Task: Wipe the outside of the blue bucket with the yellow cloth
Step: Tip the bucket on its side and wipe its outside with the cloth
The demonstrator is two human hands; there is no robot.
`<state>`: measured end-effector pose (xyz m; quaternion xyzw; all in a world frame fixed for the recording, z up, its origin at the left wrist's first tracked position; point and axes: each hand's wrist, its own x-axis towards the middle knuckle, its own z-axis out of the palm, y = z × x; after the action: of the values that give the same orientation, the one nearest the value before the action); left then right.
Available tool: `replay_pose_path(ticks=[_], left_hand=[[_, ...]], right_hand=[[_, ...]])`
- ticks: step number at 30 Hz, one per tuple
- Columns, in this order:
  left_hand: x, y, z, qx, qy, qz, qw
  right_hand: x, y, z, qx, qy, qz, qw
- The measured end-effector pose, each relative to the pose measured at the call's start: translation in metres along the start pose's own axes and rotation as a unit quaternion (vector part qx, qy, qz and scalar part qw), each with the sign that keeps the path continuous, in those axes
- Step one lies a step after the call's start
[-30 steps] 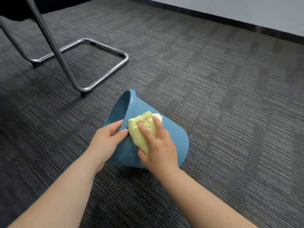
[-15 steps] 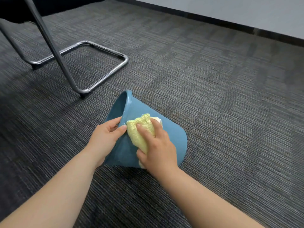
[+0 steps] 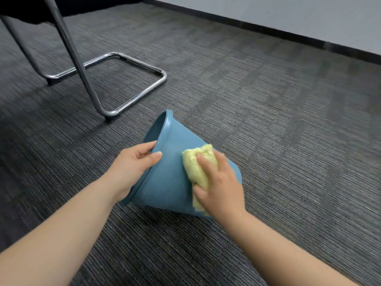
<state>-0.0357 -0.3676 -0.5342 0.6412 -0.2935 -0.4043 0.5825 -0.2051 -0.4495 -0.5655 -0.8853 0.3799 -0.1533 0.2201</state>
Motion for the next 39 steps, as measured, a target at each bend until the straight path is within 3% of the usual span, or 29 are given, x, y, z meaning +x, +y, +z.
replay_pose_path(ticks=[4, 7, 9, 11, 17, 20, 22, 27, 29, 31, 33, 39], left_hand=[[-0.002, -0.001, -0.003, -0.013, 0.002, -0.009, 1.0], [-0.005, -0.003, -0.001, -0.012, -0.009, -0.012, 1.0], [-0.008, -0.002, 0.001, -0.004, -0.017, -0.013, 1.0], [-0.01, -0.002, 0.001, -0.004, -0.024, -0.009, 1.0], [-0.011, -0.005, -0.006, -0.003, 0.007, -0.005, 1.0], [-0.012, -0.009, -0.013, 0.005, 0.009, -0.012, 1.0], [-0.013, -0.011, -0.015, 0.005, 0.01, -0.014, 1.0], [-0.012, -0.015, -0.016, -0.003, 0.015, -0.016, 1.0], [-0.011, -0.014, -0.015, -0.003, 0.019, -0.016, 1.0], [-0.01, -0.014, -0.017, -0.002, 0.023, -0.014, 1.0], [-0.01, -0.015, -0.02, -0.002, 0.025, -0.012, 1.0], [-0.012, -0.019, -0.021, 0.024, 0.006, 0.018, 1.0]], right_hand=[[0.002, 0.002, -0.002, -0.044, -0.045, -0.108, 0.992], [0.004, 0.029, -0.009, -0.071, -0.043, -0.016, 0.996], [0.006, 0.043, -0.015, -0.027, -0.04, 0.098, 0.994], [0.007, 0.046, -0.017, 0.008, -0.026, 0.154, 0.988], [-0.008, 0.015, 0.005, 0.031, 0.003, -0.006, 0.999], [-0.009, 0.026, 0.006, -0.012, -0.002, -0.029, 0.999], [-0.01, 0.04, 0.006, -0.011, 0.003, 0.004, 1.0], [-0.001, 0.051, 0.007, 0.111, 0.036, 0.19, 0.975], [-0.003, 0.044, 0.009, 0.089, 0.038, 0.163, 0.982], [-0.011, 0.038, 0.013, 0.038, 0.018, 0.062, 0.997], [-0.015, 0.039, 0.014, -0.005, -0.006, 0.015, 1.0], [0.004, 0.065, 0.003, 0.004, -0.032, 0.179, 0.983]])
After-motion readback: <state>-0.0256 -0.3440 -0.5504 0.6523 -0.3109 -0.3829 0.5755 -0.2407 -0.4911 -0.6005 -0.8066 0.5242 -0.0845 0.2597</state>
